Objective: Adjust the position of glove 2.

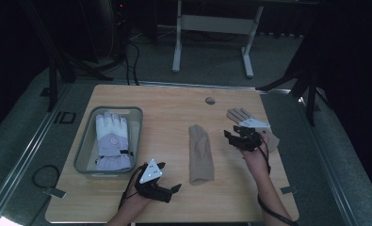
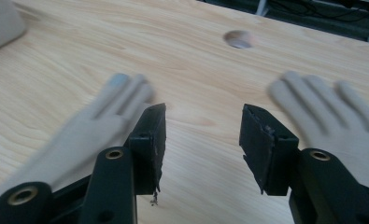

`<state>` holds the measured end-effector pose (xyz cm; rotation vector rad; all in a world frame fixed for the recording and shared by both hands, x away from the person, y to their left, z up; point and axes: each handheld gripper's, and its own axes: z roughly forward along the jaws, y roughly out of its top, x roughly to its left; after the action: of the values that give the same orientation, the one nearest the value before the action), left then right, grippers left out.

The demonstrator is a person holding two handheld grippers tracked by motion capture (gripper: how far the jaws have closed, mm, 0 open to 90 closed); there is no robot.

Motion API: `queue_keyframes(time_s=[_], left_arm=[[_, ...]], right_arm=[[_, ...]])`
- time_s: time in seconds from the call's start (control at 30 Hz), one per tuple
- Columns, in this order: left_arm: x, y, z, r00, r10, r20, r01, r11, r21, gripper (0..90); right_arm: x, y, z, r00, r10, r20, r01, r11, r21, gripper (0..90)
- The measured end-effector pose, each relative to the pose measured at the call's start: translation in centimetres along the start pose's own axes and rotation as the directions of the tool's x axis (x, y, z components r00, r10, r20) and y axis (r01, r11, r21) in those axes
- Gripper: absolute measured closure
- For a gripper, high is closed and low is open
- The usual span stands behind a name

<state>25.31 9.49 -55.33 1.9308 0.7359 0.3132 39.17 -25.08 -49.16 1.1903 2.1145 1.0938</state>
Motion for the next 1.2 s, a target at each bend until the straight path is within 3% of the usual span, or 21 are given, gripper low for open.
queue_keyframes(time_s=[0.03,0.07,0.1,0.13,0.17,0.27,0.3,0.33,0.37,0.47,0.67,0.7,0.83,0.87,0.93,1.17,1.2], left_arm=[[0.0,0.0,0.0,1.0000,0.000,0.000,0.000,1.0000,0.000,2.5],[0.0,0.0,0.0,1.0000,0.002,0.003,-0.002,1.0000,0.003,2.5],[0.0,0.0,0.1,1.0000,0.001,0.005,-0.001,1.0000,0.002,2.5],[0.0,0.0,0.1,1.0000,-0.001,0.006,0.001,1.0000,0.003,2.5],[0.0,-0.1,0.1,1.0000,-0.001,0.006,0.001,1.0000,0.005,2.5],[0.0,-0.1,0.2,0.9999,-0.003,0.010,0.003,1.0000,0.006,2.5],[0.0,-0.1,0.2,0.9999,-0.003,0.010,0.003,1.0000,0.006,2.5],[0.0,-0.1,0.2,1.0000,-0.005,0.008,0.005,1.0000,0.006,2.5],[0.0,-0.1,0.2,1.0000,-0.005,0.008,0.005,1.0000,0.006,2.5],[-0.1,-0.2,0.1,0.9999,-0.009,0.007,0.009,0.9999,0.008,2.5],[-0.2,-0.2,0.2,0.9999,-0.006,0.009,0.006,1.0000,0.005,2.5],[-0.2,-0.2,0.2,0.9999,-0.006,0.012,0.006,1.0000,0.002,2.5],[-0.4,-0.2,0.2,0.9999,-0.002,0.017,0.002,1.0000,0.000,2.5],[-0.4,-0.2,0.2,0.9998,0.001,0.020,-0.001,1.0000,-0.001,2.5],[-0.6,-0.1,0.2,0.9996,0.012,0.024,-0.012,0.9999,0.001,2.5],[-0.7,-0.2,0.4,0.9995,0.011,0.030,-0.011,0.9999,0.011,2.5],[-0.7,-0.2,0.4,0.9995,0.010,0.030,-0.010,0.9999,0.012,2.5]], right_arm=[[0.0,0.0,0.0,1.0000,0.000,0.000,0.000,1.000,0.000,50.6],[-1.3,-0.2,-0.5,1.0000,0.002,0.002,-0.002,1.000,-0.012,50.5],[-1.3,-0.2,-0.5,1.0000,0.002,0.002,-0.002,1.000,-0.012,50.5],[-2.4,-0.4,-0.9,1.0000,-0.008,0.000,0.008,1.000,-0.009,50.1],[-2.4,-0.4,-0.9,1.0000,-0.008,0.000,0.008,1.000,-0.009,50.1],[-4.5,-0.8,-1.1,0.9998,-0.015,0.016,0.015,1.000,-0.001,50.0],[-4.5,-0.8,-1.1,0.9998,-0.015,0.016,0.015,1.000,-0.001,50.0],[-5.6,-1.0,-1.0,0.9996,-0.010,0.026,0.009,1.000,0.016,50.1],[-5.6,-1.0,-1.0,0.9996,-0.010,0.026,0.009,1.000,0.016,50.1],[-7.6,-1.2,-0.7,0.9987,0.012,0.049,-0.014,0.999,0.038,50.3],[-9.4,-1.3,-0.3,0.9967,0.030,0.075,-0.034,0.998,0.054,50.2],[-10.6,-1.4,0.1,0.9951,0.023,0.096,-0.029,0.997,0.068,49.9],[-11.6,-1.7,0.7,0.9916,0.003,0.129,-0.017,0.994,0.106,50.1],[-12.3,-2.0,1.2,0.9915,0.026,0.128,-0.042,0.991,0.127,51.1],[-12.8,-2.1,1.6,0.9907,0.023,0.134,-0.042,0.988,0.147,51.3],[-14.0,-2.2,2.7,0.9930,0.035,0.113,-0.052,0.987,0.154,52.2],[-14.2,-2.4,3.2,0.9945,0.015,0.103,-0.032,0.986,0.166,52.6]])
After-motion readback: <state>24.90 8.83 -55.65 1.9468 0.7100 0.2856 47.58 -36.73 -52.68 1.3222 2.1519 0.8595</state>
